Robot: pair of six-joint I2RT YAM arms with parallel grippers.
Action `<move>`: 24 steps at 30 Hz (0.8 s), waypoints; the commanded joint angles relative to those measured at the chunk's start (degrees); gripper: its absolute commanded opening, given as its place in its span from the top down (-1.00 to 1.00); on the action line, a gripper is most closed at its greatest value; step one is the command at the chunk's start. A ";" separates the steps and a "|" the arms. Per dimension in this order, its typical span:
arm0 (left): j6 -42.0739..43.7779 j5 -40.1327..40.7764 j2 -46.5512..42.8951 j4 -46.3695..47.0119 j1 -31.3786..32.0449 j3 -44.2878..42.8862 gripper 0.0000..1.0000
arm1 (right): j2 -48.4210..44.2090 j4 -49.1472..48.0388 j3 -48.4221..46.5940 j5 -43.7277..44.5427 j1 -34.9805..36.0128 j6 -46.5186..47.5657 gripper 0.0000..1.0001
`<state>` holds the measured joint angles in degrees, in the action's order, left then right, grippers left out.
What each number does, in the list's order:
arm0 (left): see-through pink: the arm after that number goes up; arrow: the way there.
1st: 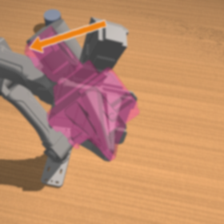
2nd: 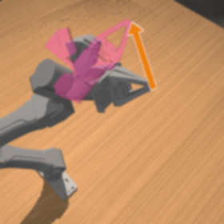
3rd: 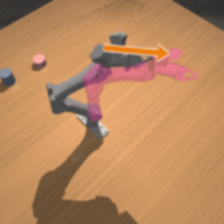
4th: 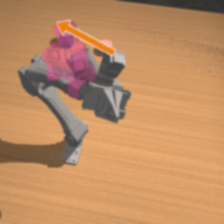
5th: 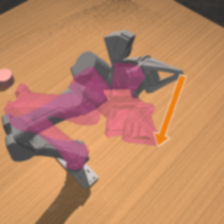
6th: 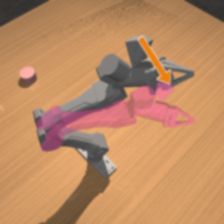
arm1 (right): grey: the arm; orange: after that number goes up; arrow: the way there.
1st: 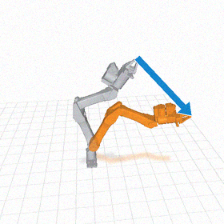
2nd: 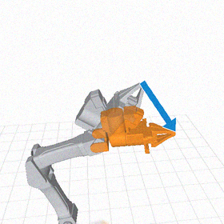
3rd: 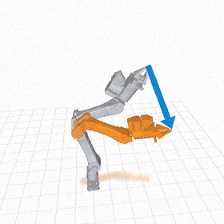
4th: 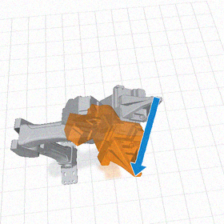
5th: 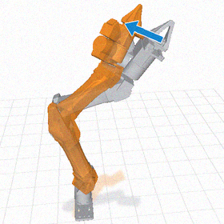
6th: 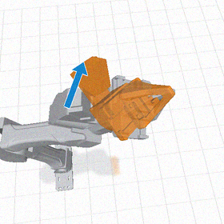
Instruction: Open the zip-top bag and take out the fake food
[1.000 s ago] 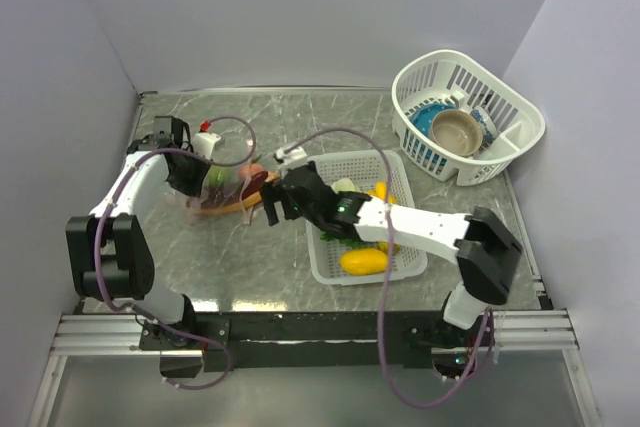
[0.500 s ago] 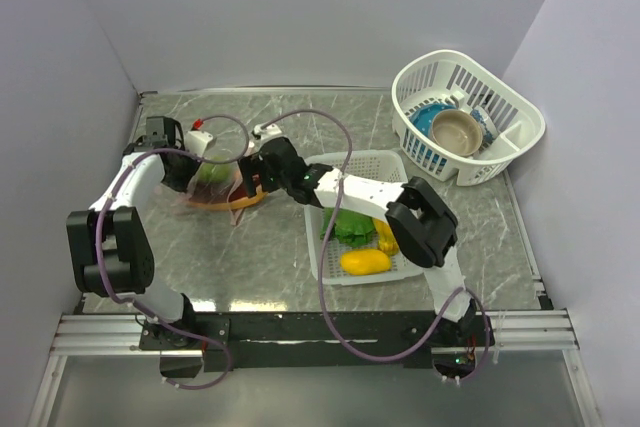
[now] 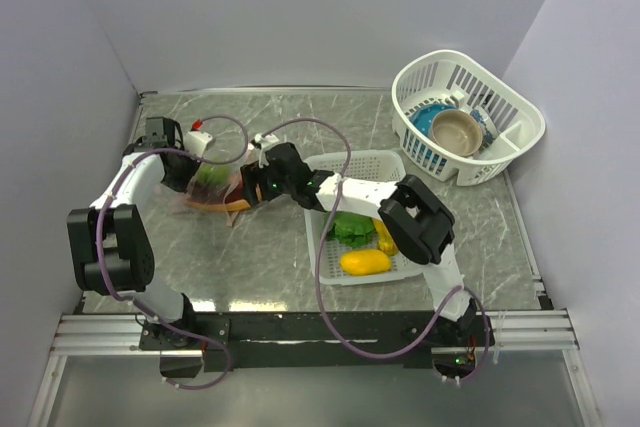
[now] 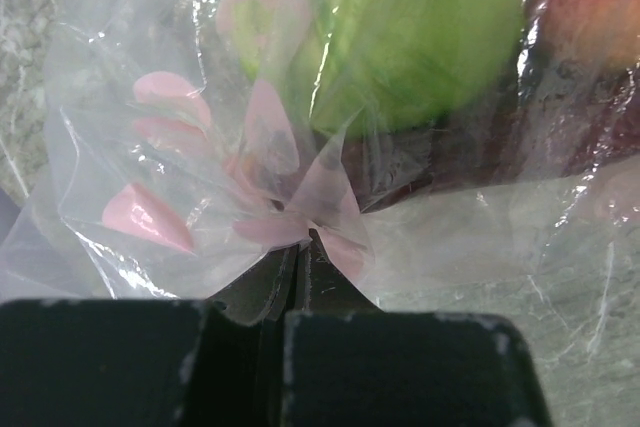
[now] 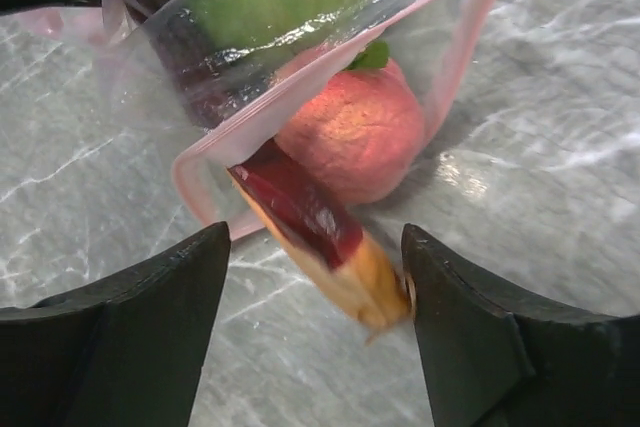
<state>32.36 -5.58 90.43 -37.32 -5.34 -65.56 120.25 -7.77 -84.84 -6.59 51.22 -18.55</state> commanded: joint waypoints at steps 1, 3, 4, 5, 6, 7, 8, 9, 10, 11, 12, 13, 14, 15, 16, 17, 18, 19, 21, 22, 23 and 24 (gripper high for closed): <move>0.07 -1.80 -1.40 0.14 -0.11 0.78 0.99 | 2.88 -2.87 -2.00 -3.25 0.19 -1.58 -0.39; 0.16 -1.89 -1.75 0.14 -0.19 0.87 0.99 | 2.98 -2.95 -1.83 -3.87 0.19 -2.02 -0.23; 0.25 -1.97 -1.75 0.14 -0.11 0.87 0.98 | 2.89 -3.13 -1.56 -4.48 0.19 -2.63 -0.04; 0.07 -2.15 -1.84 -0.03 -0.11 0.70 0.99 | 2.89 -3.13 -1.21 -4.83 0.19 -2.98 0.06; -0.01 -2.24 -1.75 -0.12 -0.11 0.52 0.98 | 2.89 -2.26 -1.03 -5.18 0.19 -3.25 0.17; -0.10 -2.24 -1.66 0.14 -0.11 0.52 0.99 | 2.80 -1.64 -1.03 -5.62 0.19 -3.25 0.49; -0.10 -2.24 -1.66 0.40 -0.11 0.52 0.98 | 2.54 -1.03 -0.25 -6.32 0.28 -3.16 0.66; -0.19 -2.32 -1.75 0.49 -0.11 0.61 0.98 | 0.97 -0.24 0.72 -6.42 0.20 -3.16 0.82; -0.28 -2.33 -1.66 0.58 -0.11 0.61 0.99 | -0.44 -0.49 2.21 -6.50 0.28 -3.34 1.00; -0.37 -2.24 -1.66 0.76 -0.11 0.70 0.99 | -2.10 -1.10 6.40 -6.68 0.20 -3.43 1.00; -0.19 -2.24 -1.58 1.02 -0.11 0.96 0.98 | -6.12 -2.32 8.70 -6.42 0.28 -3.43 1.00; -0.28 -2.24 -1.58 1.20 -0.11 1.13 0.99 | -8.34 -2.69 10.90 -6.16 0.20 -3.17 1.00; -0.28 -1.98 -1.49 1.28 -0.11 1.14 0.98 | -10.45 -2.78 14.84 -5.72 0.28 -2.99 1.00; -0.28 -1.97 -1.49 1.29 -0.19 1.14 0.99 | -14.56 -1.47 16.36 -5.37 0.37 -2.81 1.00; -0.19 -1.89 -1.40 1.37 -0.19 1.14 0.99 | -16.60 -0.68 17.76 -5.02 0.28 -2.29 1.00; -0.19 -1.97 -1.49 1.37 -0.11 1.05 0.98 | -18.71 0.12 20.65 -4.75 0.28 -2.20 1.00; -0.28 -2.24 -1.49 1.37 -0.11 0.87 0.98 | -23.00 1.78 22.07 -4.31 0.28 -2.02 1.00; -0.45 -2.32 -1.57 1.20 -0.19 0.79 0.98 | -25.13 2.49 23.48 -3.96 0.20 -1.93 1.00; -0.63 -2.85 -1.58 1.11 -0.11 0.43 0.98 | -31.17 4.07 27.43 -3.61 0.28 -2.11 1.00; -0.89 -2.85 -1.58 1.02 -0.19 0.35 0.99 | -32.95 4.86 28.49 -3.17 0.37 -2.28 1.00; -0.98 -2.94 -1.49 1.02 -0.11 0.17 0.99 | -34.71 5.57 30.24 -2.91 0.37 -2.37 1.00; -1.07 -3.03 -1.49 0.93 -0.19 0.08 0.98 | -37.95 7.05 30.87 -2.64 0.37 -2.37 1.00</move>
<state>32.12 -7.25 90.43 -37.08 -5.34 -64.84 91.46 -4.10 -56.95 -11.22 51.59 -21.17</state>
